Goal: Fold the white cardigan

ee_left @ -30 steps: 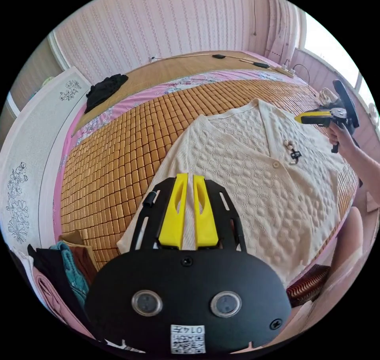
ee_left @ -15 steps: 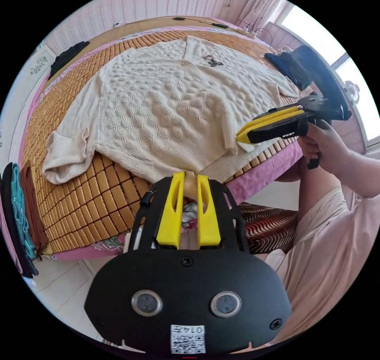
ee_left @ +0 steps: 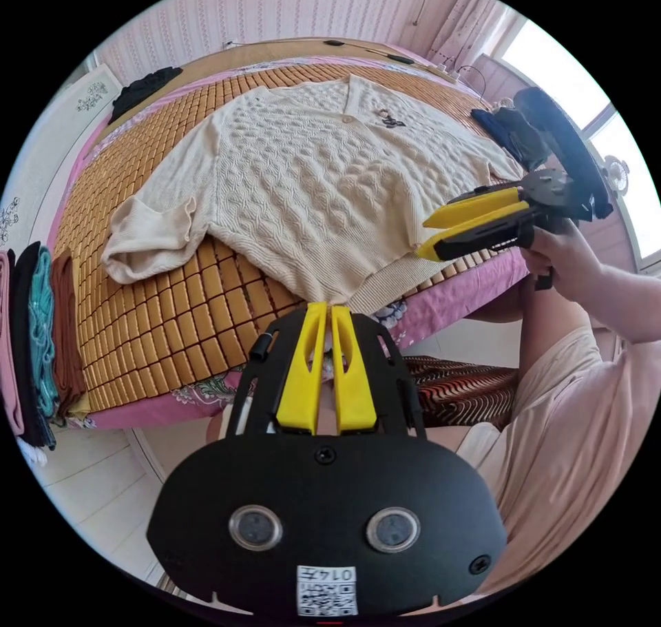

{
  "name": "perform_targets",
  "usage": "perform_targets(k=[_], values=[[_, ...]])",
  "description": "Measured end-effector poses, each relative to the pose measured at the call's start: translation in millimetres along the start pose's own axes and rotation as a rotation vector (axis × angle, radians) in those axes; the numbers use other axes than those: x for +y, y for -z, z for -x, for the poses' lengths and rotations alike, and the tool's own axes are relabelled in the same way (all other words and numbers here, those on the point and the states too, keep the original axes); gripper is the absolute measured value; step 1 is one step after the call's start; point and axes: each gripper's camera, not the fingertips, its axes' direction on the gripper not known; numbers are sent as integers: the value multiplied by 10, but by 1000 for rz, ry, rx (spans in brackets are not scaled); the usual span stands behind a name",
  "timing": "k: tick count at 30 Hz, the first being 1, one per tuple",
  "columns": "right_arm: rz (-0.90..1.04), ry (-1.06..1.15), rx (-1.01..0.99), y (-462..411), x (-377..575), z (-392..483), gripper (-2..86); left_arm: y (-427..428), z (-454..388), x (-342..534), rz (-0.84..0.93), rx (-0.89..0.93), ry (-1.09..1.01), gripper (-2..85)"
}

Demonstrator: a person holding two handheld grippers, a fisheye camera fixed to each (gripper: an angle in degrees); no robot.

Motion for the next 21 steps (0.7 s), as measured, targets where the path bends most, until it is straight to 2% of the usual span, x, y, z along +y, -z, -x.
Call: perform_targets(k=[3,9,13,18,21], values=[[25,104,227,-42,-105,195,33,-73,49,15,9,-1,4,-10],[44,251,151,526,110,320,11,-55,159,54,-55,33,14,-10],[97,277,205,581,309,421,5,-137,211,82,-56,49,29,-10],[206,230,191,273,311,399,4,-457,240,47,26,79,51,-9],[175,205,193,340,347,408,5,-608,173,-87,102,58,14,-6]])
